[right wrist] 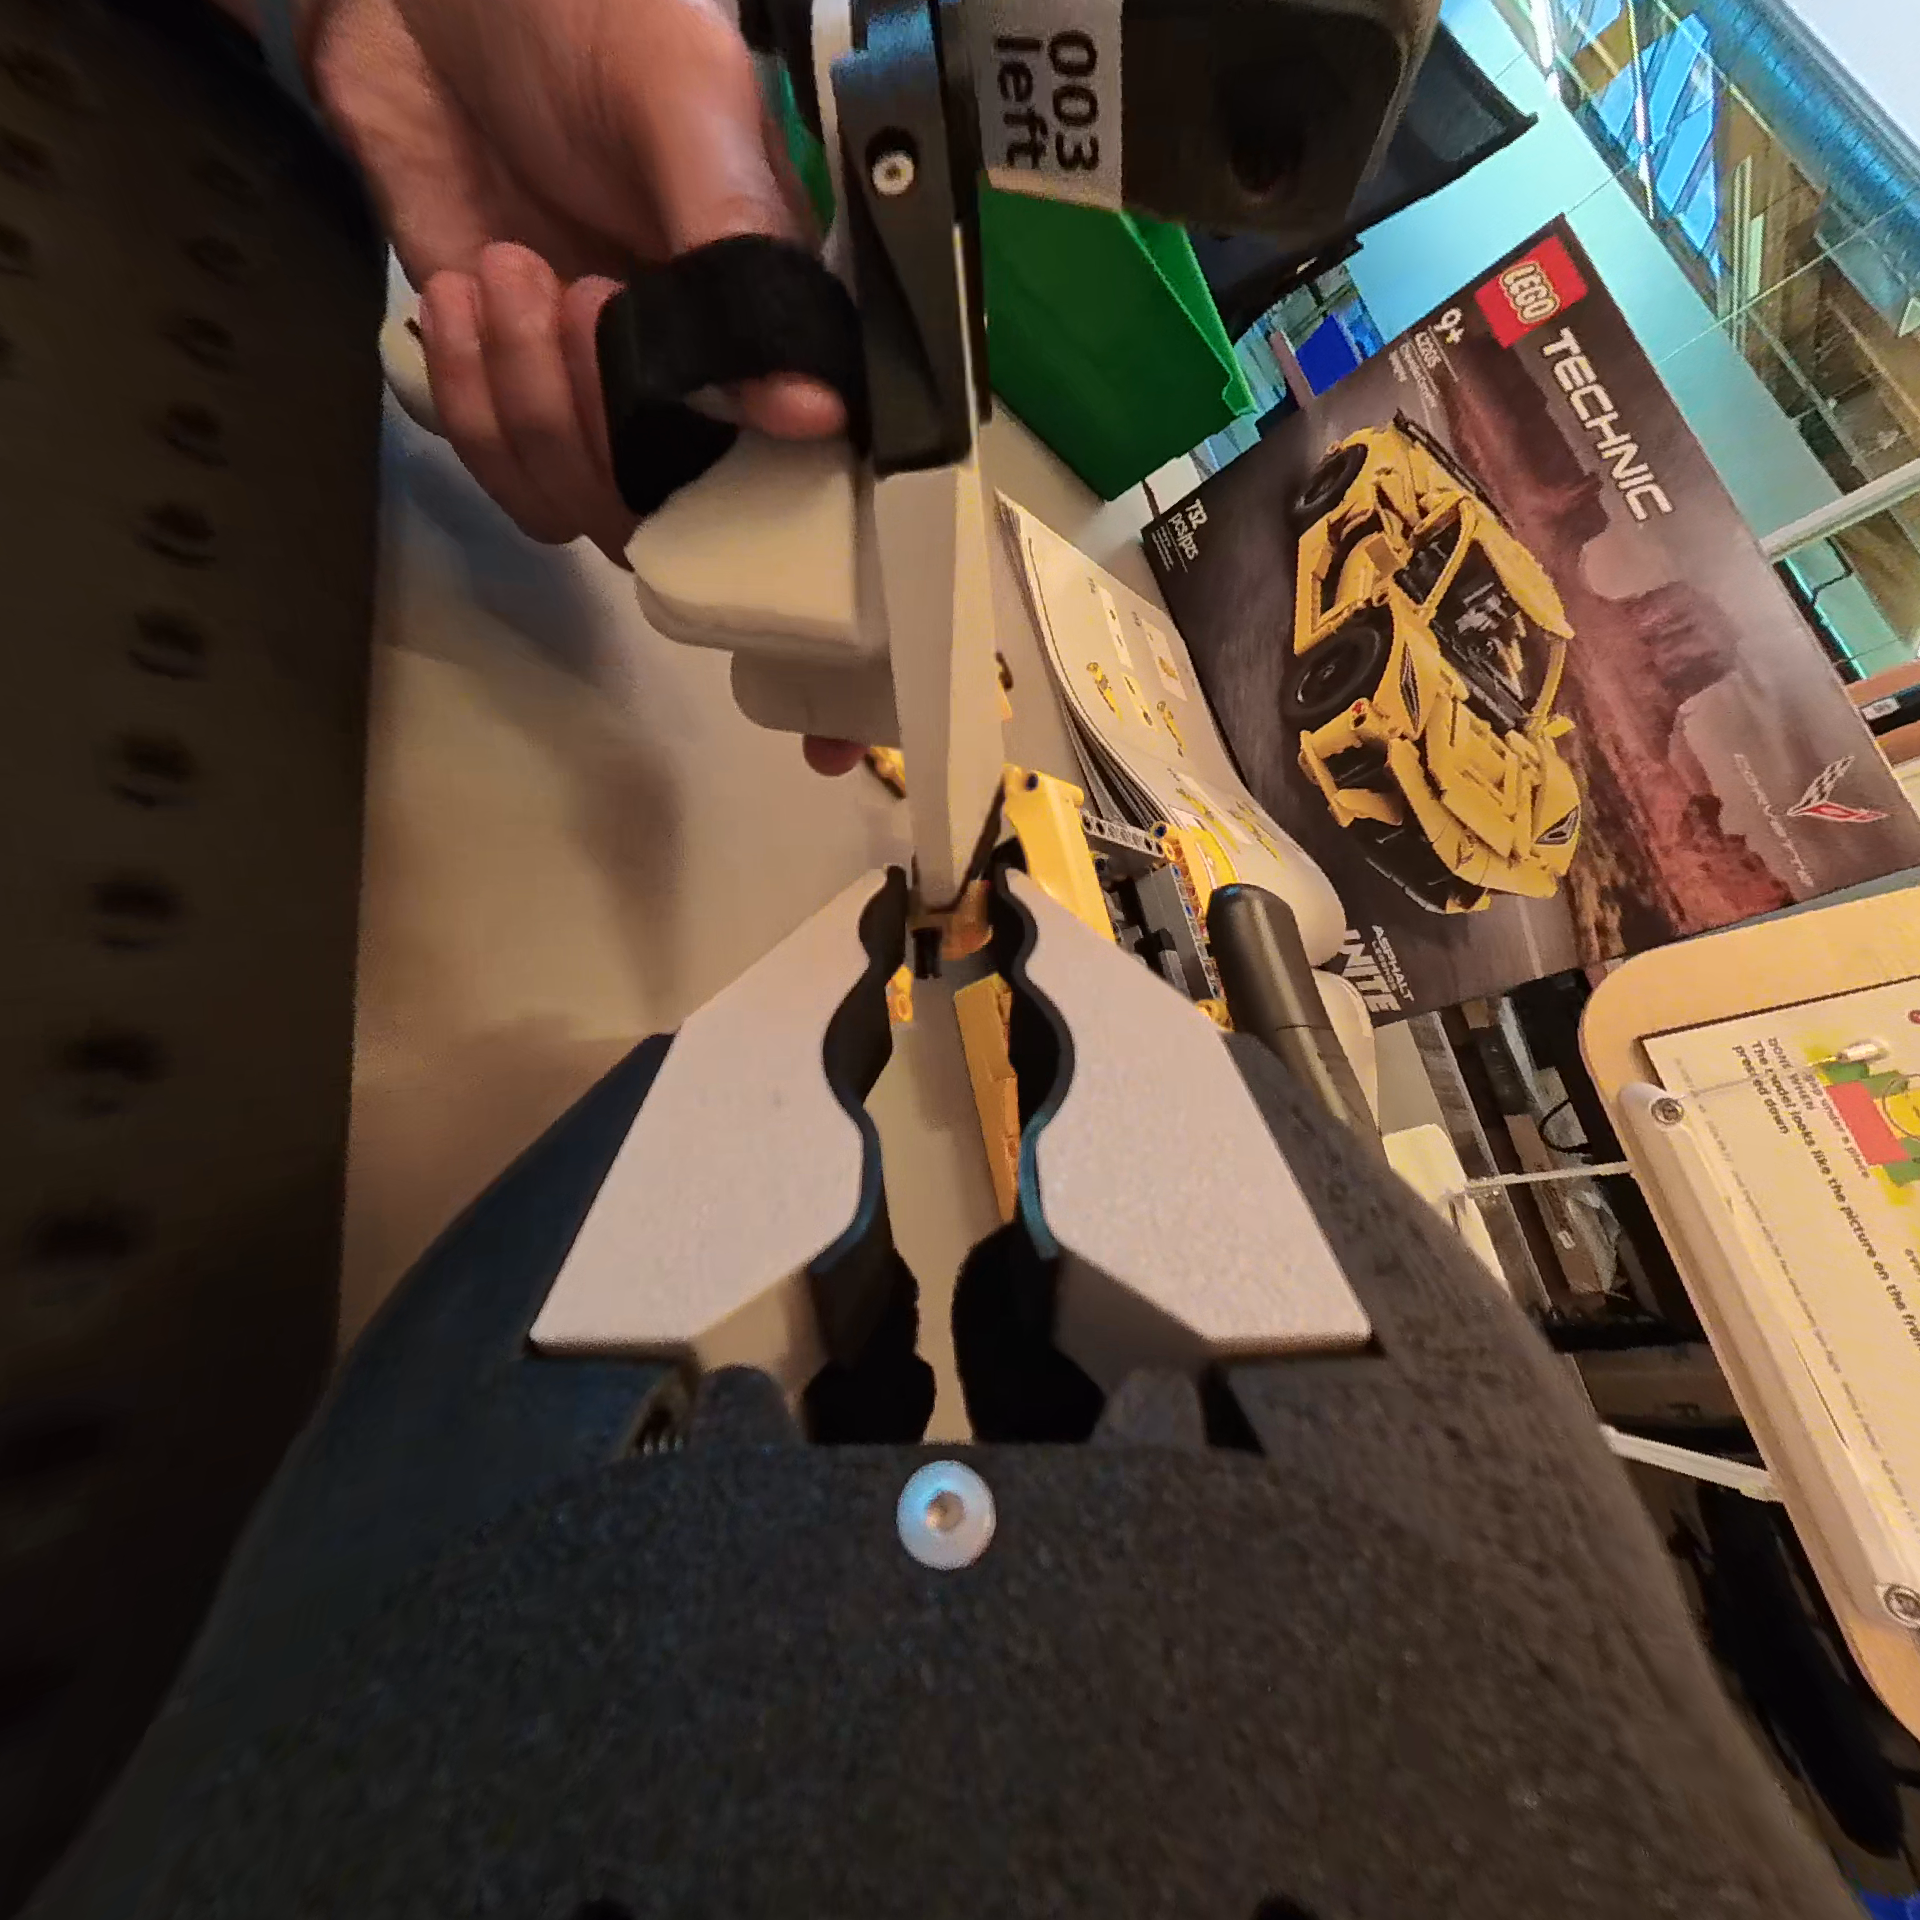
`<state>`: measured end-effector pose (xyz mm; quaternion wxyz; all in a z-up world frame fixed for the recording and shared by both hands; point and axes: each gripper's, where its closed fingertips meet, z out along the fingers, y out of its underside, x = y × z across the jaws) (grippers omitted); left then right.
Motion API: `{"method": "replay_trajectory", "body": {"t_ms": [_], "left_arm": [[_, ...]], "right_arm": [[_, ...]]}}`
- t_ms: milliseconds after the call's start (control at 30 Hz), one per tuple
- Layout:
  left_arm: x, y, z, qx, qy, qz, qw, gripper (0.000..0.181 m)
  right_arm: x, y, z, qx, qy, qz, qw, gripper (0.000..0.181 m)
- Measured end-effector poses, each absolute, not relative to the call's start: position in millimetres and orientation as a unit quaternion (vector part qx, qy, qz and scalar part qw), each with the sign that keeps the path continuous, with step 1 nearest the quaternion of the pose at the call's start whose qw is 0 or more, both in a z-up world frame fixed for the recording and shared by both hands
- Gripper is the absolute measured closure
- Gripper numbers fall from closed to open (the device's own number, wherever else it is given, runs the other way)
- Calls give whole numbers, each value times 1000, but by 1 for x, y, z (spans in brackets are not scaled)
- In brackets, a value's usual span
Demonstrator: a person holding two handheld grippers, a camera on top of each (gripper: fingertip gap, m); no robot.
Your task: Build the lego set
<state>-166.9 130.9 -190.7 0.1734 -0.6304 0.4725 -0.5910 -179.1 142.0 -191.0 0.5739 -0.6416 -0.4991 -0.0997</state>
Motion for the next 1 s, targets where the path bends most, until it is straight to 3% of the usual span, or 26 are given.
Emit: {"method": "replay_trajectory", "body": {"t_ms": [100,267,333,567,733,867,933,1000], "left_arm": [[-168,127,-192,-623,487,-588,171,163],[-173,128,-192,-611,512,-574,186,164],[-179,146,-194,-631,496,-560,206,164],[-197,191,-213,-681,494,-467,272,164],[-196,190,-215,-681,498,-464,271,164],[-196,186,-211,-675,490,-486,261,164],[-197,187,-211,-674,488,-490,259,164],[-199,187,-210,-672,487,-493,260,164]], "right_arm": [[-182,140,-190,-636,-504,-95,576,167],[-185,137,-189,-642,-493,-67,583,167],[-177,141,-193,-680,-457,-19,574,155],[-165,157,-237,-833,-317,158,425,143],[-168,170,-257,-869,-281,153,376,138],[-168,175,-260,-870,-261,185,375,139],[-170,176,-261,-868,-266,193,372,157],[-173,174,-261,-862,-289,201,365,158]]}}
